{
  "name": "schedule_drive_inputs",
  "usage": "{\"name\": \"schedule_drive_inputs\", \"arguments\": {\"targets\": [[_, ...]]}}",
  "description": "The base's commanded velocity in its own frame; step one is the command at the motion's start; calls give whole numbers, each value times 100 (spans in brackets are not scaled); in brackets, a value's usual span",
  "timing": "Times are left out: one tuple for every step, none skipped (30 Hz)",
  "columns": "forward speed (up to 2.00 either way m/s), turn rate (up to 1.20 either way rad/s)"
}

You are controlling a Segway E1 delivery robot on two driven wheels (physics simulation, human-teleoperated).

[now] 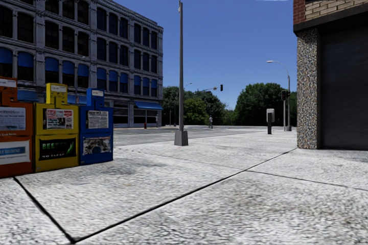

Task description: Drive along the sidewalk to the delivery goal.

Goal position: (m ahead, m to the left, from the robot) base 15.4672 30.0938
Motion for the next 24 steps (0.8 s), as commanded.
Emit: {"name": "schedule_drive_inputs", "arguments": {"targets": [[200,-28],[200,-28],[200,-28],[200,-28],[200,-28],[200,-28],[200,-28],[200,-28],[200,-28],[200,-28],[200,-28],[200,-28],[200,-28],[200,-28],[200,-28],[200,-28],[200,-28],[200,-28],[200,-28],[200,-28],[200,-28],[200,-28],[200,-28],[200,-28]]}}
